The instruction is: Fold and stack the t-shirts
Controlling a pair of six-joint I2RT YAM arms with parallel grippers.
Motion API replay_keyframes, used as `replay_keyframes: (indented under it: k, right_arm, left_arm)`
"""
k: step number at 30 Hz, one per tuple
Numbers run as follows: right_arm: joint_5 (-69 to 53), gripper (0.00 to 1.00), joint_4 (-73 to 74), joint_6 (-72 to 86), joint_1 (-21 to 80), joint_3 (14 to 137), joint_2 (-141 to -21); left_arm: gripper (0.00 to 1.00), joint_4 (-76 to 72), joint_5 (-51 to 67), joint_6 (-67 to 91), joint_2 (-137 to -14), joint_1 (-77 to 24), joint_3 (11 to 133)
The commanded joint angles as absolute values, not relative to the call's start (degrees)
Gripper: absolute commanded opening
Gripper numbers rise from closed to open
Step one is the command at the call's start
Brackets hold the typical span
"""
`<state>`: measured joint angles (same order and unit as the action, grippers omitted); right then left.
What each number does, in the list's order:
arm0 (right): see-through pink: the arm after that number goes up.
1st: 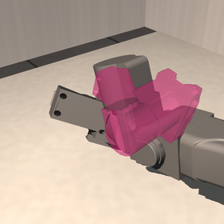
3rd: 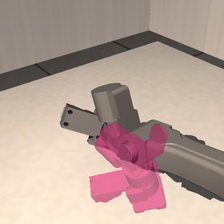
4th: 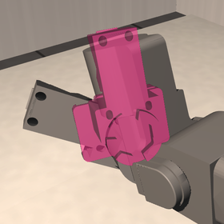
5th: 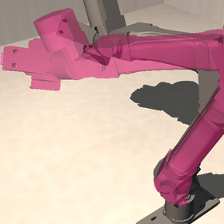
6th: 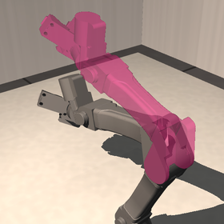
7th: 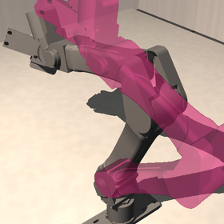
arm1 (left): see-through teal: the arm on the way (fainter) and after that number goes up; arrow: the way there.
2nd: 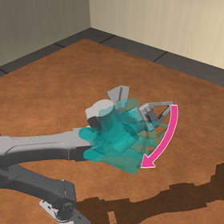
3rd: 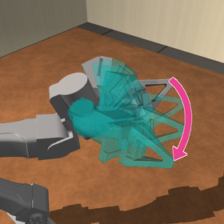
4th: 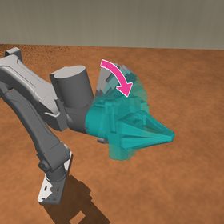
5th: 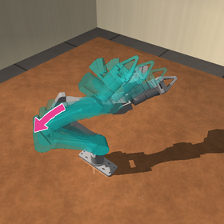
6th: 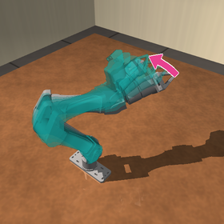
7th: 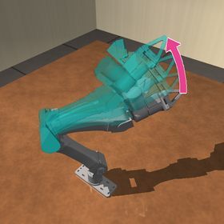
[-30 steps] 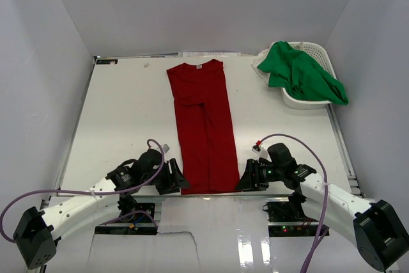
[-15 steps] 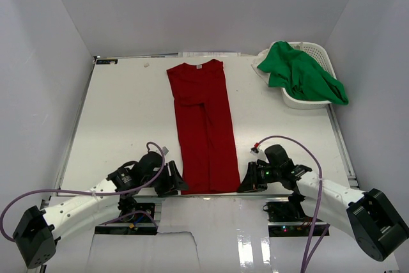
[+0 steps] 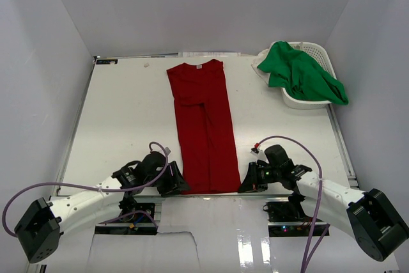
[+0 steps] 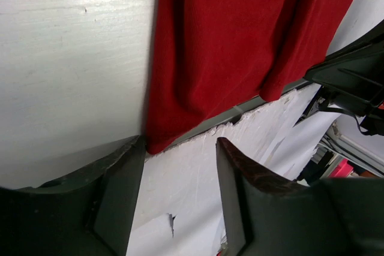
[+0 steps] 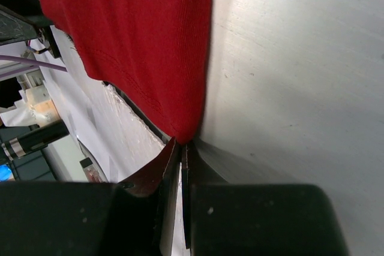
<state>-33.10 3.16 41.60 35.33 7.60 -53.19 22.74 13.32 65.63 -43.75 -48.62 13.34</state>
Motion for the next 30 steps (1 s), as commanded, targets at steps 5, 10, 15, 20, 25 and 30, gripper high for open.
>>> replay_keyframes:
  k: [5,10,15,20,25,30]
  right_arm:
    - [-33.0,0.08,3.9,41.0,35.6,8.3,-52.6]
    - [-33.0,0.08,3.9,41.0,35.6,8.2,-52.4]
    - [-33.1,0.08,3.9,41.1,35.6,7.9,-52.0]
    - [-33.0,0.08,5.4,40.8,35.6,9.1,-51.5]
    - [-33.5,0.08,7.8,39.1,35.6,11.5,-51.2]
    - [-32.5,0.08,13.1,37.5,35.6,15.3,-50.0]
  left_arm:
    - [0.53,20.0,11.9,66.2,-46.4,-49.2,10.5]
    - [0.46,16.4,12.8,66.7,-48.9,-49.3,8.7]
    - [0.36,15.6,12.9,66.9,-48.8,-49.6,8.0]
    - [0.24,16.3,13.8,67.0,-46.7,-49.6,7.6]
    - [0.0,18.8,14.6,66.6,-45.2,-49.6,9.4]
    - [0.0,22.6,14.3,64.4,-45.5,-49.6,14.7]
